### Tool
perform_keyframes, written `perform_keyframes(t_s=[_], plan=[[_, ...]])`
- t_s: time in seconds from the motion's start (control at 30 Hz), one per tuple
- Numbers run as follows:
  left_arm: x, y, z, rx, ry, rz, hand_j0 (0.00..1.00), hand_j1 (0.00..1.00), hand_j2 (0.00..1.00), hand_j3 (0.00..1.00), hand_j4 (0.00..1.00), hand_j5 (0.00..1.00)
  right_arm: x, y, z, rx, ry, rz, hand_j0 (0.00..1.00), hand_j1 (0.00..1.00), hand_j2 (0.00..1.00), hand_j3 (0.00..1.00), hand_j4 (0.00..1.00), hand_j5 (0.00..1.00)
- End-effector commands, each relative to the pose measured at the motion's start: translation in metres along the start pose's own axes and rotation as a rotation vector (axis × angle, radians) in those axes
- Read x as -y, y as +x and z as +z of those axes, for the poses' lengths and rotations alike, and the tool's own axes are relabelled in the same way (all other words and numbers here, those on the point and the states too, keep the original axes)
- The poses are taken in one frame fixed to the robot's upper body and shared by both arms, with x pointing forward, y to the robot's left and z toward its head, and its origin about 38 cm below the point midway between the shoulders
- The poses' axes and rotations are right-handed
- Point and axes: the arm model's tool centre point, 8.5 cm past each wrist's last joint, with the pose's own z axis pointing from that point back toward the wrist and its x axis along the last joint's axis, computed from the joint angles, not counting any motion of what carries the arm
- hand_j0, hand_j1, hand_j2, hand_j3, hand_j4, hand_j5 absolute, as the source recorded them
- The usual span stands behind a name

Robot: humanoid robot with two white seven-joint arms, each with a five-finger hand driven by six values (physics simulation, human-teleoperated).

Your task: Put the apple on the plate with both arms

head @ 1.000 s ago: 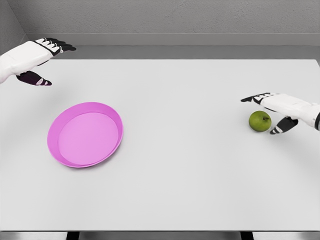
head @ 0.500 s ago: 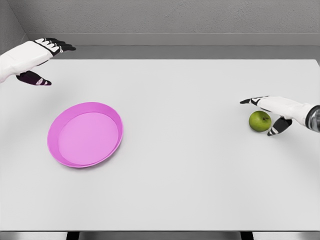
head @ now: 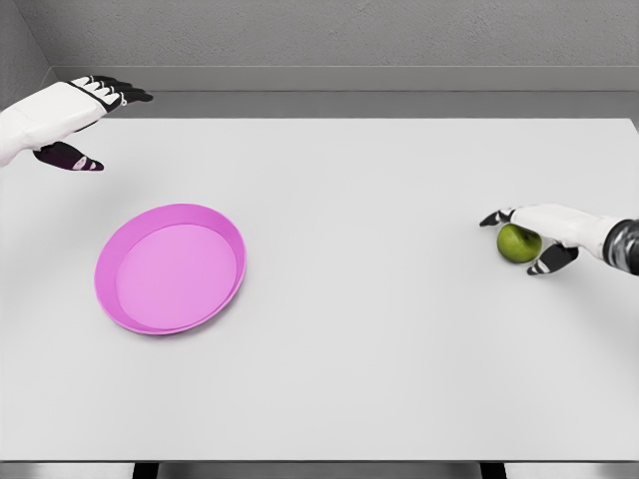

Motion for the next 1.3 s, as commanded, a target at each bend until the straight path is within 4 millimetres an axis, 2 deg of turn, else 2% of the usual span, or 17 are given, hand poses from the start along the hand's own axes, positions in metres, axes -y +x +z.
perform_keyframes(t_s=[0.0, 0.07, 0.2, 0.53, 0.73, 0.87, 0.9, 0.97, 1.03, 1.1, 1.27], plan=[[-0.001, 0.0, 0.0, -0.001, 0.006, 0.004, 1.0, 1.0, 1.0, 1.0, 1.0, 1.0, -0.001, 0.001, 0.0, 0.003, 0.005, 0.003, 0.76, 0.76, 0.76, 0.76, 0.76, 0.76], [0.0, 0.0, 0.0, 0.0, 0.004, 0.005, 1.0, 1.0, 1.0, 1.0, 1.0, 1.0, -0.003, 0.001, 0.0, 0.006, 0.025, 0.005, 0.64, 0.64, 0.64, 0.64, 0.64, 0.64], [-0.001, 0.0, 0.0, 0.001, 0.005, 0.004, 1.0, 1.0, 1.0, 1.0, 1.0, 1.0, -0.002, 0.003, 0.0, 0.012, 0.028, 0.008, 0.53, 0.53, 0.53, 0.53, 0.53, 0.53], [-0.001, 0.0, 0.0, 0.001, 0.003, 0.003, 1.0, 1.0, 1.0, 1.0, 1.0, 1.0, 0.007, 0.008, 0.002, 0.024, 0.009, 0.022, 0.5, 0.5, 0.5, 0.5, 0.5, 0.5], [-0.001, 0.0, 0.0, 0.001, 0.003, 0.003, 1.0, 1.0, 1.0, 1.0, 1.0, 1.0, 0.024, 0.018, 0.005, 0.043, -0.031, 0.043, 0.5, 0.5, 0.5, 0.5, 0.5, 0.5], [-0.001, 0.0, 0.0, 0.001, 0.003, 0.003, 1.0, 1.0, 1.0, 1.0, 1.0, 1.0, 0.031, 0.037, 0.007, 0.088, -0.052, 0.07, 0.5, 0.5, 0.5, 0.5, 0.5, 0.5], [-0.001, 0.0, 0.0, 0.001, 0.003, 0.003, 1.0, 1.0, 1.0, 1.0, 1.0, 1.0, 0.03, 0.049, 0.002, 0.121, -0.057, 0.067, 0.5, 0.5, 0.5, 0.5, 0.5, 0.5], [-0.001, 0.0, 0.0, 0.001, 0.003, 0.003, 1.0, 1.0, 1.0, 1.0, 1.0, 1.0, 0.035, 0.06, 0.002, 0.154, -0.071, 0.082, 0.5, 0.5, 0.5, 0.5, 0.5, 0.5], [-0.001, 0.0, 0.0, 0.001, 0.003, 0.003, 1.0, 1.0, 1.0, 1.0, 1.0, 1.0, 0.034, 0.078, -0.003, 0.207, -0.081, 0.083, 0.5, 0.5, 0.5, 0.5, 0.5, 0.5], [-0.001, 0.0, 0.0, 0.001, 0.003, 0.003, 1.0, 1.0, 1.0, 1.0, 1.0, 1.0, 0.034, 0.087, -0.005, 0.229, -0.086, 0.086, 0.5, 0.5, 0.5, 0.5, 0.5, 0.5], [-0.001, 0.0, 0.0, 0.001, 0.003, 0.003, 1.0, 1.0, 1.0, 1.0, 1.0, 1.0, 0.03, 0.125, -0.017, 0.335, -0.098, 0.074, 0.5, 0.5, 0.5, 0.5, 0.5, 0.5]])
